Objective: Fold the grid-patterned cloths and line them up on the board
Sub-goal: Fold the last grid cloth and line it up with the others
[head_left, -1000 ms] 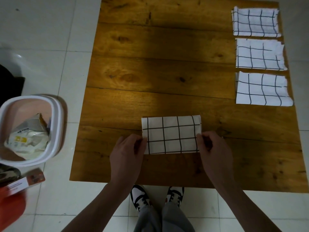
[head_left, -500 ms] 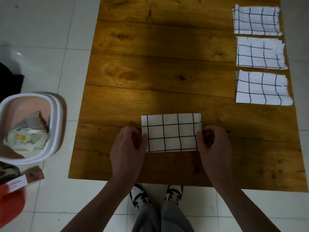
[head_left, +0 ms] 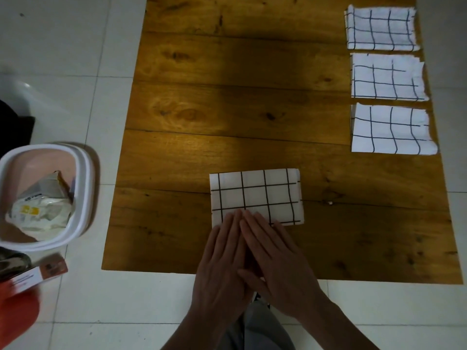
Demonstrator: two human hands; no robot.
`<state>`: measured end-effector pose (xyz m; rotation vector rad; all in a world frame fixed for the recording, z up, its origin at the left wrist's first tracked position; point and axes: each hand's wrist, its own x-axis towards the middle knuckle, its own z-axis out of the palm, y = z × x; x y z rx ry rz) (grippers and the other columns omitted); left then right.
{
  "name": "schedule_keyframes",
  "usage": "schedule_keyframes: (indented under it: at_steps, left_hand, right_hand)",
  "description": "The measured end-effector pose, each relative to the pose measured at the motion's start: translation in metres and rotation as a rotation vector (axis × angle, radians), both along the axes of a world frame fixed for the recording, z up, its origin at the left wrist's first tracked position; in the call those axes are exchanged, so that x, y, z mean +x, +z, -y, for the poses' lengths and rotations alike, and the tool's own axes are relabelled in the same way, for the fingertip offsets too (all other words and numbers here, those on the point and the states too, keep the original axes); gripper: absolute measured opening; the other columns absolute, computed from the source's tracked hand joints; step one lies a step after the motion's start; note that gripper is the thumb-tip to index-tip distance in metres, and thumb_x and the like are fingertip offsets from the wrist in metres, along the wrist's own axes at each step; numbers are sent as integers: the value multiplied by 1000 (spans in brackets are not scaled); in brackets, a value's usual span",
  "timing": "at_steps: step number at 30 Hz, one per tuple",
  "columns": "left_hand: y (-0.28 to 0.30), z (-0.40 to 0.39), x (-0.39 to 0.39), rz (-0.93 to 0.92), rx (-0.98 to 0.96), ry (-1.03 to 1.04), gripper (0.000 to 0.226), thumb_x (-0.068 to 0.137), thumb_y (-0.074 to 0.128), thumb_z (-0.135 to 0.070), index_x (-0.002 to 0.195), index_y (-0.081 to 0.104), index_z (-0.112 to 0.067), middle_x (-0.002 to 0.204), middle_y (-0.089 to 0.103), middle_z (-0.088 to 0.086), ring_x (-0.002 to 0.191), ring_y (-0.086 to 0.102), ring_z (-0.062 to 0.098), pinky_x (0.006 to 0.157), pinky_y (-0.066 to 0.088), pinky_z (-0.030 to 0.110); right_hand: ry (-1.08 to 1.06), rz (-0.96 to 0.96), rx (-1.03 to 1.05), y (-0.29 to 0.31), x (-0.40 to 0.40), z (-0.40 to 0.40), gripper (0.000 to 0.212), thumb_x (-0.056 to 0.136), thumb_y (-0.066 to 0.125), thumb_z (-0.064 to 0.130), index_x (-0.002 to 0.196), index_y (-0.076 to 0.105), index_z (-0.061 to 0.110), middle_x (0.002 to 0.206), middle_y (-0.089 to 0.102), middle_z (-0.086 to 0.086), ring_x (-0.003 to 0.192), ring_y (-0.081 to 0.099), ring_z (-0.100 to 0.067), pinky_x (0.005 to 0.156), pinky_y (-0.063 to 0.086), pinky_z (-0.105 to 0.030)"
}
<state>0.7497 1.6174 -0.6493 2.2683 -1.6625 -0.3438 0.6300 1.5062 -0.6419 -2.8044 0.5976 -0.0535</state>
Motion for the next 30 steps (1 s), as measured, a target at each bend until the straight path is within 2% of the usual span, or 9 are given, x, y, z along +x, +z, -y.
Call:
schedule_keyframes:
  at_steps: [5, 11, 14, 19, 24, 30]
  left_hand:
    - [-9, 0, -1, 6, 19, -9, 68, 113, 23, -51, 157, 41, -3, 168, 34, 16, 157, 29, 31, 121, 39, 54]
    - [-5, -4, 10, 59, 38, -56, 68, 114, 24, -50, 159, 36, -1, 169, 29, 18, 158, 27, 31, 120, 39, 54]
    - [-5, -12, 19, 89, 69, -48, 66, 114, 24, -47, 162, 30, -2, 171, 25, 18, 159, 24, 31, 123, 36, 54]
    - [-7, -29, 37, 139, 87, -61, 67, 108, 41, -38, 164, 26, -4, 174, 19, 14, 162, 17, 27, 127, 25, 49]
    - [-5, -30, 40, 176, 87, -65, 66, 107, 41, -38, 163, 28, -4, 173, 20, 14, 161, 17, 29, 129, 21, 50]
    - [-8, -33, 42, 192, 107, -59, 70, 108, 38, -45, 163, 27, -5, 174, 18, 13, 161, 17, 32, 127, 21, 54]
  right_hand:
    - [-32, -5, 27, -10, -3, -2, 75, 107, 26, 63, 161, 23, 11, 169, 26, -9, 158, 23, -22, 124, 24, -45]
    - [-32, -56, 35, -12, -14, 4, 72, 109, 29, 58, 162, 28, 10, 171, 22, -8, 159, 20, -20, 124, 26, -44]
    - [-6, -103, -11, -10, -24, 14, 70, 109, 32, 55, 163, 24, 12, 172, 17, -7, 160, 15, -20, 125, 24, -44]
    - [-58, -152, -35, -6, -41, 25, 69, 109, 27, 56, 163, 25, 12, 173, 16, -6, 160, 15, -20, 124, 24, -47]
    - [-161, -184, -68, -3, -60, 37, 70, 109, 26, 56, 162, 27, 10, 172, 19, -8, 159, 17, -22, 124, 27, -50]
    - [-189, -194, -64, -3, -60, 36, 73, 108, 27, 59, 161, 29, 9, 172, 20, -8, 159, 18, -22, 125, 27, -49]
